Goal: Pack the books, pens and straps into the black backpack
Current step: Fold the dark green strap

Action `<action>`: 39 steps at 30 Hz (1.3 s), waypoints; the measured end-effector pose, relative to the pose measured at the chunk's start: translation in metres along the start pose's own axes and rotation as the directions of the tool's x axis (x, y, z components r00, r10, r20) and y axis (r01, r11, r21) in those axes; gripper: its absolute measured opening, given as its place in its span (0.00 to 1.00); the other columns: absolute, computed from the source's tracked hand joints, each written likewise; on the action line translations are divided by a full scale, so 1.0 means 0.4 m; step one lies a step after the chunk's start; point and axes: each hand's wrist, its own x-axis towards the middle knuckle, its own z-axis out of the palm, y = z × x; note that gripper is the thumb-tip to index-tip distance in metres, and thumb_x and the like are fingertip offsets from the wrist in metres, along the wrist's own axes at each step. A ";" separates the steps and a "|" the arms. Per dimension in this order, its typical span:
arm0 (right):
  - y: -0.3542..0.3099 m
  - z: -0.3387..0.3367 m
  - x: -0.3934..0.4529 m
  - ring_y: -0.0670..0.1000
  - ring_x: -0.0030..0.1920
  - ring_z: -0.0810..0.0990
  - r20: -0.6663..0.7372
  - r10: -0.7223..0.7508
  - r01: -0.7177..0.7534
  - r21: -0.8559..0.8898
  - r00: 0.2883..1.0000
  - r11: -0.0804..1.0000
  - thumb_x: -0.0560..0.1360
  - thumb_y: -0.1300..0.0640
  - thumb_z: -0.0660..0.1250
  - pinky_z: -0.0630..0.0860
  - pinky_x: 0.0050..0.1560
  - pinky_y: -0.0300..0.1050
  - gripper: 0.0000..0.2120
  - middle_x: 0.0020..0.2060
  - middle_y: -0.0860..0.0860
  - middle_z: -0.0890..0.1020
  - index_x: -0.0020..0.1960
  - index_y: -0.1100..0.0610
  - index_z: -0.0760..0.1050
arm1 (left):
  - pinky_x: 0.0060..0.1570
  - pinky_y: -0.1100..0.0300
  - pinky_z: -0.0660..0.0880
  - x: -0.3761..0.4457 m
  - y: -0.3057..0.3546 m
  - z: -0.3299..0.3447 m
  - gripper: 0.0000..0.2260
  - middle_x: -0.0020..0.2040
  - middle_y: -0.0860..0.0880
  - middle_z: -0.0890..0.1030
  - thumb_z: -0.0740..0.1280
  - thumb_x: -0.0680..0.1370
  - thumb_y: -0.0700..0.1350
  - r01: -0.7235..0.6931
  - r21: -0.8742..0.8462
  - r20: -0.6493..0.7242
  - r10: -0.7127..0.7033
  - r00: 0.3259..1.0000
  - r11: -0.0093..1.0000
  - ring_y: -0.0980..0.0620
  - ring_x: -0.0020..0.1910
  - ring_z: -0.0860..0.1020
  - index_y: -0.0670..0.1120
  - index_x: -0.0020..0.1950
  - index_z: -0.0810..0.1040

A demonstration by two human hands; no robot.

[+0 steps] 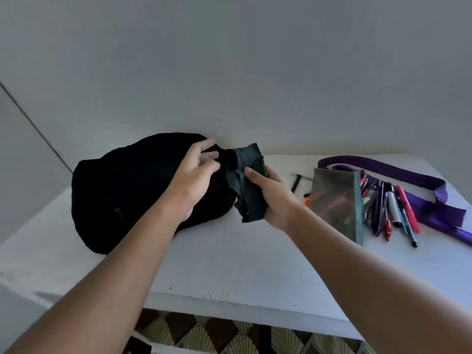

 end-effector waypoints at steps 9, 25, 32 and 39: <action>0.140 0.184 0.054 0.59 0.59 0.86 0.169 0.193 -0.169 -0.146 0.966 0.975 0.80 0.54 0.73 0.82 0.61 0.63 0.13 0.57 0.54 0.88 0.64 0.54 0.80 | 0.59 0.46 0.76 -0.006 -0.119 -0.300 0.18 0.61 0.49 0.78 0.70 0.80 0.50 0.065 0.894 -0.133 0.124 0.983 0.443 0.43 0.63 0.72 0.52 0.70 0.75; 0.144 0.312 0.171 0.61 0.49 0.86 0.089 0.375 -0.342 -0.259 0.923 0.903 0.76 0.59 0.77 0.83 0.50 0.57 0.13 0.54 0.61 0.87 0.59 0.60 0.81 | 0.39 0.63 0.70 0.128 -0.053 -0.359 0.04 0.42 0.55 0.82 0.69 0.80 0.47 0.057 0.777 -0.142 0.086 0.986 0.626 0.58 0.39 0.77 0.50 0.48 0.83; 0.148 0.464 0.273 0.55 0.54 0.79 -0.201 0.252 -0.252 0.024 0.947 0.967 0.83 0.59 0.62 0.77 0.55 0.46 0.16 0.57 0.51 0.81 0.69 0.55 0.76 | 0.40 0.65 0.70 0.153 -0.006 -0.413 0.03 0.41 0.55 0.81 0.71 0.79 0.47 0.050 0.739 -0.120 0.058 0.991 0.672 0.57 0.42 0.78 0.50 0.48 0.84; 0.198 0.541 0.315 0.59 0.58 0.73 -0.263 0.084 -0.189 -0.401 0.961 0.896 0.82 0.55 0.61 0.70 0.57 0.52 0.15 0.67 0.54 0.71 0.63 0.64 0.70 | 0.44 0.63 0.73 0.174 0.009 -0.452 0.04 0.42 0.55 0.81 0.71 0.79 0.47 0.033 0.725 -0.117 0.075 0.990 0.688 0.56 0.44 0.79 0.48 0.48 0.84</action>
